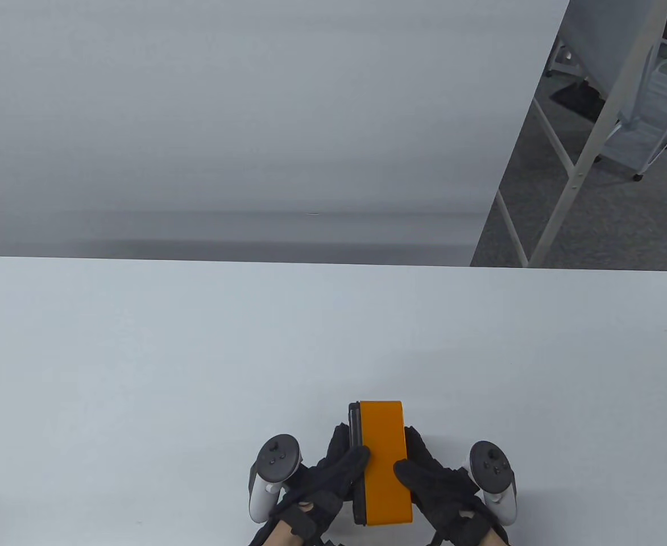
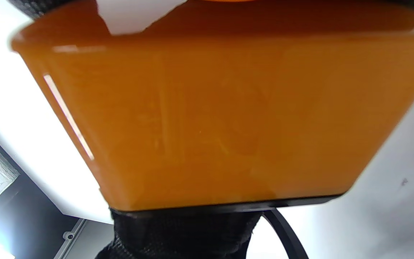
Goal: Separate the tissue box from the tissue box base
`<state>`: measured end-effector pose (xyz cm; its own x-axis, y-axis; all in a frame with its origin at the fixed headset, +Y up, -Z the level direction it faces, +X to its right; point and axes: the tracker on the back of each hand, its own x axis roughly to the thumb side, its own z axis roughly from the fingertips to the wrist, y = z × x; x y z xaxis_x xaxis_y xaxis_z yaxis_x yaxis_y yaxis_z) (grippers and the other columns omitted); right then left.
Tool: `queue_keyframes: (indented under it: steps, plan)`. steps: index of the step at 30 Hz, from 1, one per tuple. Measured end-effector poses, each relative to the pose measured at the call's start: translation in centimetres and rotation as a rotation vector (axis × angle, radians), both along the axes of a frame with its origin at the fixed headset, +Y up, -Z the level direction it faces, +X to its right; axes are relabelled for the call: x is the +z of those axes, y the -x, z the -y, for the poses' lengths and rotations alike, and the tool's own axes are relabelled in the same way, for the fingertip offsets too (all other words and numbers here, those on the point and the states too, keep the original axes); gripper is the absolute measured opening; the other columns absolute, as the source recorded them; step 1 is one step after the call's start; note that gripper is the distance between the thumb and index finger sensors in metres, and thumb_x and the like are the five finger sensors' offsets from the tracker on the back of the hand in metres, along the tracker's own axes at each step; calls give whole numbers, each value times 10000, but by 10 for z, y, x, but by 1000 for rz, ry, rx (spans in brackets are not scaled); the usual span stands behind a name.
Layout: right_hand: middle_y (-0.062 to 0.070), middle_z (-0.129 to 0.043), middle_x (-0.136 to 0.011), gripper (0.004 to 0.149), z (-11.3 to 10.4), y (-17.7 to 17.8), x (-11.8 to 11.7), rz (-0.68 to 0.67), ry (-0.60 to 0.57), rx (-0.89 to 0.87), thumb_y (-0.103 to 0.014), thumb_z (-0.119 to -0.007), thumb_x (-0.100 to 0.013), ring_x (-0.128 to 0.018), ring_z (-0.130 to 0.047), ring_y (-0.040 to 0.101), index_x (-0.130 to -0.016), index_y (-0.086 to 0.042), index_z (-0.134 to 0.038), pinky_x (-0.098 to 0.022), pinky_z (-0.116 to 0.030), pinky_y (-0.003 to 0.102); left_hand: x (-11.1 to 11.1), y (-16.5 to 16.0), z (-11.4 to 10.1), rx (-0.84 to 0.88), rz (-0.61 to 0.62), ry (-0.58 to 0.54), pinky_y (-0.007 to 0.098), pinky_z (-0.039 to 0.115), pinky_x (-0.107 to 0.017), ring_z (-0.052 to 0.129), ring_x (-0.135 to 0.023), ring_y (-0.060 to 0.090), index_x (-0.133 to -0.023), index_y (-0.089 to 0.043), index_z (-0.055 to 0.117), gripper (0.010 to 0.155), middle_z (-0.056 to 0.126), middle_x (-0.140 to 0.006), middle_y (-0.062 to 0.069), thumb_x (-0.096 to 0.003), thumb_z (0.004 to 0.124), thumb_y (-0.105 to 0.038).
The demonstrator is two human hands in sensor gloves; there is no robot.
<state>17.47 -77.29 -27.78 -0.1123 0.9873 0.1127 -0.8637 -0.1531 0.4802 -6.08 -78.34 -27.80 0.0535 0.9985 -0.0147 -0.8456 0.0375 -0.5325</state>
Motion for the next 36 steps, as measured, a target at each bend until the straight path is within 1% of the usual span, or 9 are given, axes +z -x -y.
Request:
queue_keyframes:
  steps: [5,9,11,15,17,19,22,29,36]
  plan:
    - [561,-157,-952,1112,-7,-4,-1,-15,-22,74,-740,-599,-553,-801,-540,779,-1009,170,-151,-483,-661,757,-2,0,6,80,1,74,732,609,-581,467,-901,721,-1022,115,11,1170,208,-1001,464,-550,616,-769]
    - [554,-173,-963,1112,-16,-7,0,32,-58,115,-735,-632,-541,-795,-543,780,-1018,162,-181,-476,-647,764,-3,3,1,35,-37,47,739,618,-569,491,-890,731,-1027,122,40,1174,206,-999,479,-539,648,-756]
    - [545,-182,-973,1107,-23,-12,-1,57,-108,194,-732,-643,-538,-804,-542,777,-1024,154,-193,-481,-643,768,-4,8,2,9,-43,24,734,630,-563,506,-886,727,-1028,129,54,1171,178,-1002,487,-542,638,-761]
    - [548,-183,-973,1097,-25,-25,-7,121,-116,285,-722,-654,-540,-802,-530,785,-1028,153,-208,-476,-627,777,-5,17,7,122,-71,91,743,599,-569,449,-905,729,-1024,131,35,1145,115,-1010,475,-563,589,-758]
    - [543,-179,-978,1087,-26,-30,-9,150,-134,405,-713,-666,-540,-802,-516,790,-1033,147,-219,-479,-607,783,-6,20,9,167,-84,109,738,597,-577,425,-916,723,-1027,127,28,1133,97,-1015,466,-571,550,-769]
    - [539,-200,-986,1087,-27,-35,-12,181,-192,612,-717,-676,-533,-804,-531,785,-1036,145,-246,-481,-608,779,-6,22,12,226,-95,130,743,581,-582,394,-925,721,-1029,125,14,1130,75,-1018,459,-574,506,-784]
    - [527,-207,-997,1084,-24,-38,-15,206,-187,787,-722,-681,-528,-811,-531,777,-1042,137,-266,-491,-599,774,-6,23,16,305,-86,175,761,543,-584,334,-931,725,-1025,125,-5,1130,50,-1018,449,-577,485,-789]
    - [496,-246,-1022,1053,-11,-30,-15,212,-228,992,-733,-680,-522,-819,-544,754,-1053,115,-351,-501,-588,755,-7,22,18,306,-84,182,762,528,-586,320,-931,723,-1025,126,-9,1104,47,-1019,449,-585,455,-773]
    - [485,-244,-1031,1057,-5,-9,-14,209,-296,1226,-757,-625,-529,-831,-539,733,-1057,111,-330,-510,-605,725,-6,23,19,311,-82,181,761,528,-585,321,-928,725,-1023,129,-6,1095,48,-1017,451,-588,449,-766]
